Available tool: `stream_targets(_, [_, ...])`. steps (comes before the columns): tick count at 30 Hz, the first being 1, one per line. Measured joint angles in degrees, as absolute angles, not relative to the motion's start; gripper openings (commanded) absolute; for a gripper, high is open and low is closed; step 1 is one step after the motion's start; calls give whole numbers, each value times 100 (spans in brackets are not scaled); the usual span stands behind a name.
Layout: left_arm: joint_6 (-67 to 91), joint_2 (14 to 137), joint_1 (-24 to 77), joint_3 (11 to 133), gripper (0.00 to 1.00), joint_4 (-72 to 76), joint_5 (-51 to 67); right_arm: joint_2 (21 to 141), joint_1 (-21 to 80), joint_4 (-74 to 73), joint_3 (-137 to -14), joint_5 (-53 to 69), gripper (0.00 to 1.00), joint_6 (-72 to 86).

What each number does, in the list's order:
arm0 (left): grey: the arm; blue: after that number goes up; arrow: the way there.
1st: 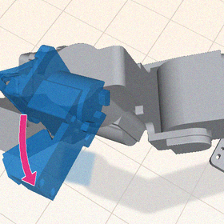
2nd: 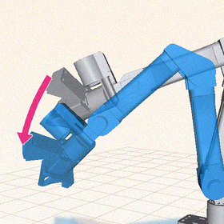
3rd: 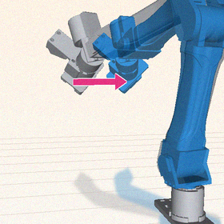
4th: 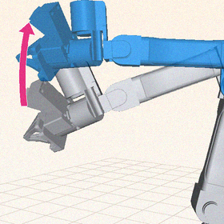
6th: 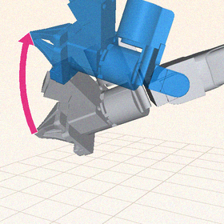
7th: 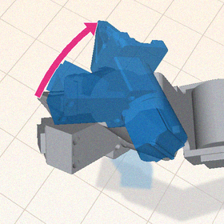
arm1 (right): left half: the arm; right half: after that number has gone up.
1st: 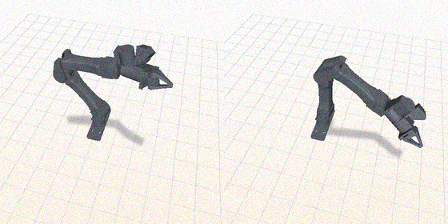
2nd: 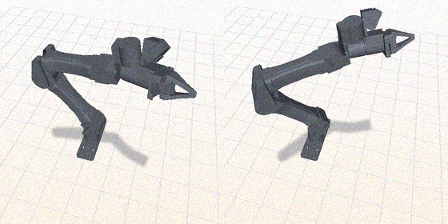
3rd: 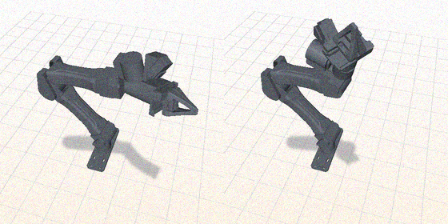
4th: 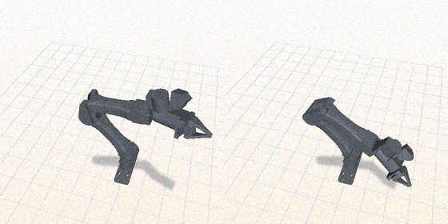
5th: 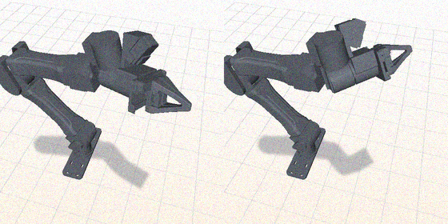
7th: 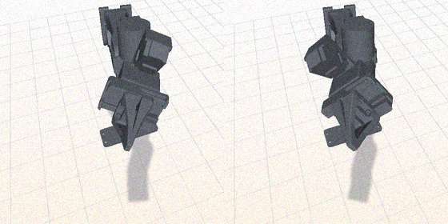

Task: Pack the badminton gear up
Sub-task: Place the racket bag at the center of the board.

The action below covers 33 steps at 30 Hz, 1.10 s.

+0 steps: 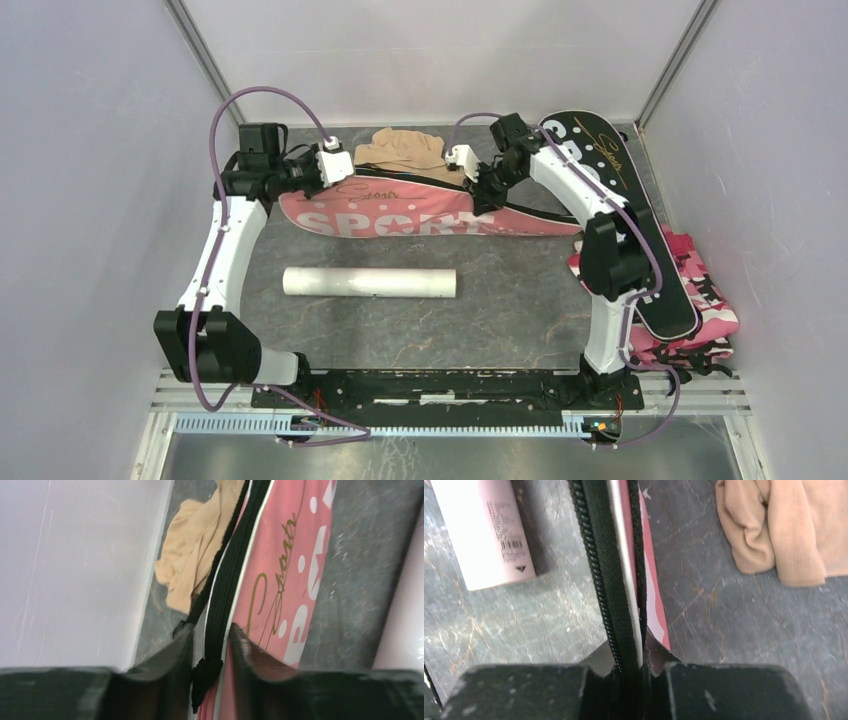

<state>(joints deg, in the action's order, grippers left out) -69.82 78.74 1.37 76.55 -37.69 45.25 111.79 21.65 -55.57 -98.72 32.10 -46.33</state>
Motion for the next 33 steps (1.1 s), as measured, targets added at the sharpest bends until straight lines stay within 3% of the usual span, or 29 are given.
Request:
stream_targets(5, [-7024, 8099, 47, 7950, 98, -3935, 4198, 11867, 2259, -5500, -10433, 3435, 0, -4309])
stream_targets(6, [-7046, 8112, 45, 7953, 100, -3938, 4156, 11957, 2279, -5481, -10490, 3509, 0, -4230])
stream_targets(11, [-6746, 8066, 45, 7743, 100, -3328, 3719, 12208, 2294, -5236, -10672, 3835, 1, -3822])
stream_targets(21, [-5723, 7432, 45, 6919, 100, -1227, 2593, 12623, 2327, -4252, -11026, 3780, 31, -2969])
stream_targets(24, [-5590, 7183, 45, 6768, 100, -891, 2423, 12728, 2324, -3933, -11196, 3546, 35, -2978])
stream_targets(30, [-5511, 6945, 45, 6665, 100, -692, 2388, 12779, 2327, -3680, -11205, 3164, 33, -3194])
stream_targets(33, [-5448, 6936, 45, 6608, 100, -698, 2418, 12783, 2327, -3667, -11205, 3050, 44, -3332])
